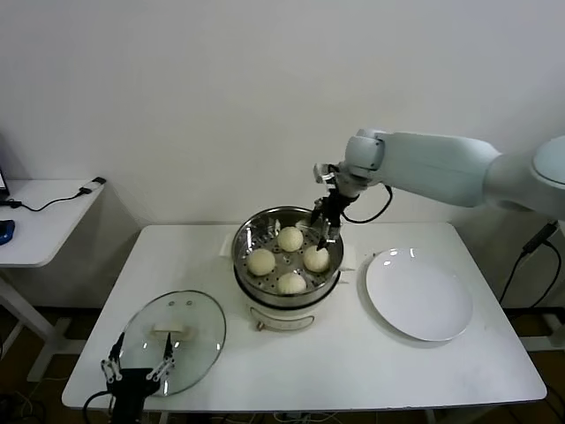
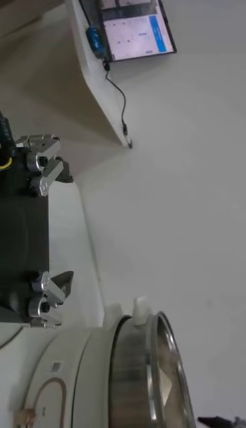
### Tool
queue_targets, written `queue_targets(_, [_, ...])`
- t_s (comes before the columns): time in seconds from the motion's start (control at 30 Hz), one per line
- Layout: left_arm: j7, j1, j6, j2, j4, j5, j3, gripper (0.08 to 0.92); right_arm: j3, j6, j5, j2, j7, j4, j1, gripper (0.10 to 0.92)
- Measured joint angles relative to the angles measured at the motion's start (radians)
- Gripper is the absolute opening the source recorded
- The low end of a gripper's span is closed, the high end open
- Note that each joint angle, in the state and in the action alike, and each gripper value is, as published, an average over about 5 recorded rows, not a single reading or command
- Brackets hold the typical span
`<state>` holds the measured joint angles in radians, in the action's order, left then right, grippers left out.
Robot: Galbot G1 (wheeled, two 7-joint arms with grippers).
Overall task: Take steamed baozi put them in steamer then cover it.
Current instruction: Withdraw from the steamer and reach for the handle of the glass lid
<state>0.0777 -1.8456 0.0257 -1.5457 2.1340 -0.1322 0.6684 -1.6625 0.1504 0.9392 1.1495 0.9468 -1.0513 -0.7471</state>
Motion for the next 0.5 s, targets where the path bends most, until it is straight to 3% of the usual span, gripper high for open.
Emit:
queue_targets(0.27, [-0.006, 0.003, -0.005, 0.000, 0.014, -0.005, 0.013, 0.823, 0.126, -0.151, 0.043, -0.216, -0.171, -0.123, 0.060, 0.823])
queue_targets(0.5, [-0.022, 0.006, -0.009, -0.003, 0.027, -0.014, 0.029, 0.823, 0.420, -0.260, 0.021, -0.413, -0.386, -0.245, 0.327, 0.823])
